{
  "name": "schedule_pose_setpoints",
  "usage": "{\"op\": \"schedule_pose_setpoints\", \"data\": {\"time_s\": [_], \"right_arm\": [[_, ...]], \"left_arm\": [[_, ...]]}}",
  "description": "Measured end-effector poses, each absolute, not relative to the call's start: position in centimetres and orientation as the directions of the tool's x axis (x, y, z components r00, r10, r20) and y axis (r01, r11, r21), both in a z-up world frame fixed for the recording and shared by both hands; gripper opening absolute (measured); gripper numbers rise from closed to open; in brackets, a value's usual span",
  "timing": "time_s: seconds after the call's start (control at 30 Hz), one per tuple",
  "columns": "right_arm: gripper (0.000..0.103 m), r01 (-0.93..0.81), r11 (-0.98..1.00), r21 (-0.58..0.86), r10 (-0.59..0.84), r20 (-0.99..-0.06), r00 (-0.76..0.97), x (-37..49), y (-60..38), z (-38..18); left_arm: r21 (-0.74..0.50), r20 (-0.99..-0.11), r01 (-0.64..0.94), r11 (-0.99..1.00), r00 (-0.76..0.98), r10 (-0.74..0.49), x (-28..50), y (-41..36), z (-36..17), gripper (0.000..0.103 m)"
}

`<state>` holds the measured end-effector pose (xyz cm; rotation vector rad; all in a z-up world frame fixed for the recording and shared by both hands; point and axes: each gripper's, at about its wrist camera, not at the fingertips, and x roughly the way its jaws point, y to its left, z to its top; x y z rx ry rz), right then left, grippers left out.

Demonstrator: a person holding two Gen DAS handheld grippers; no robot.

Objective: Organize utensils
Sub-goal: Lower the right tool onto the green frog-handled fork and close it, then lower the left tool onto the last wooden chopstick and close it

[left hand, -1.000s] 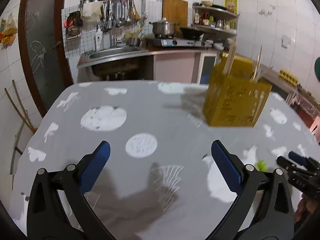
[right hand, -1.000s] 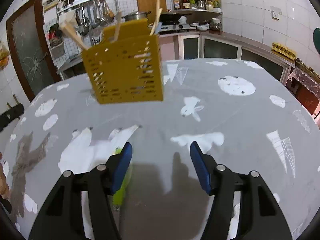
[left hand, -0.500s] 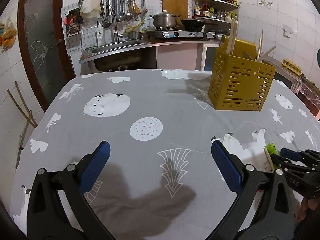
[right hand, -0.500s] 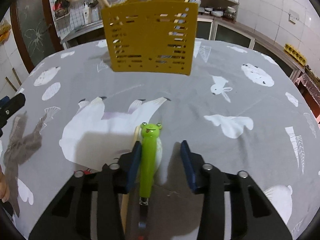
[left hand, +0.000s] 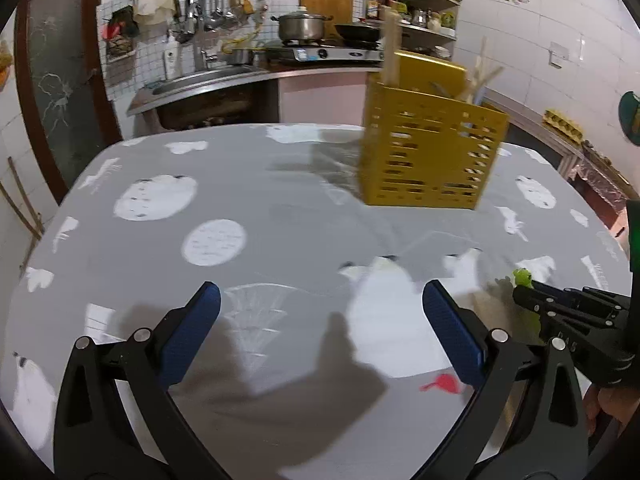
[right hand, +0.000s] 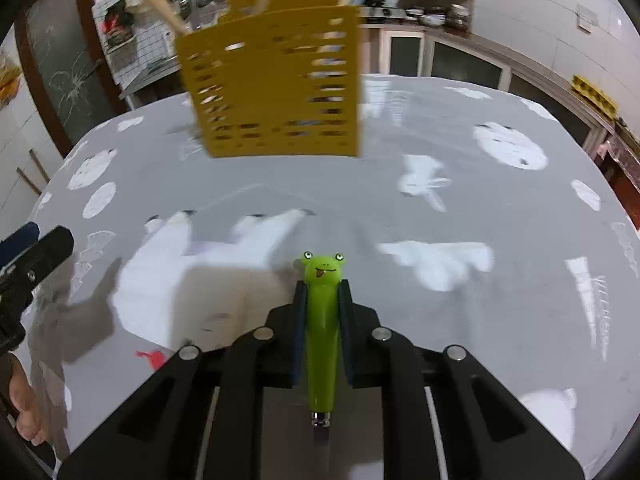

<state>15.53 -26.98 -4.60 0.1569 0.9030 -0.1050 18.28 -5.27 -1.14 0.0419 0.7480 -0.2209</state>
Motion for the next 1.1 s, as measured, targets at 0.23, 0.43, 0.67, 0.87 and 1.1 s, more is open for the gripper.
{"op": "schedule_pose_setpoints", "data": {"time_s": [0.23,0.43,0.67,0.87,1.1], "right_arm": [[0.016,0.221,0.972,0.077,-0.072,-0.8,0.596,14.3,-32.4,-5.0],[0.016,0.235,0.967,0.102,-0.061,-0.8,0.596,13.9,-34.5,-5.4],[0.016,0.237,0.963,0.129,-0.04,-0.799,0.6,13.8,-35.7,-5.9],[0.016,0.237,0.962,0.132,-0.037,-0.8,0.599,13.9,-35.8,-6.0],[0.016,0.226,0.964,0.14,-0.023,-0.802,0.597,14.4,-35.2,-5.7]], "left_arm": [[-0.079,-0.73,0.255,0.964,0.644,-0.23,17.5,-10.0,-2.6,0.098],[-0.032,-0.75,0.288,0.957,0.626,-0.214,16.5,-14.5,-3.7,0.097],[0.015,-0.793,0.338,0.941,0.577,-0.194,16.5,-18.2,-5.5,0.072],[-0.002,-0.813,0.311,0.95,0.553,-0.183,17.0,-18.5,-6.2,0.051],[-0.043,-0.834,0.288,0.957,0.517,-0.193,18.2,-18.3,-6.0,0.02]]}}
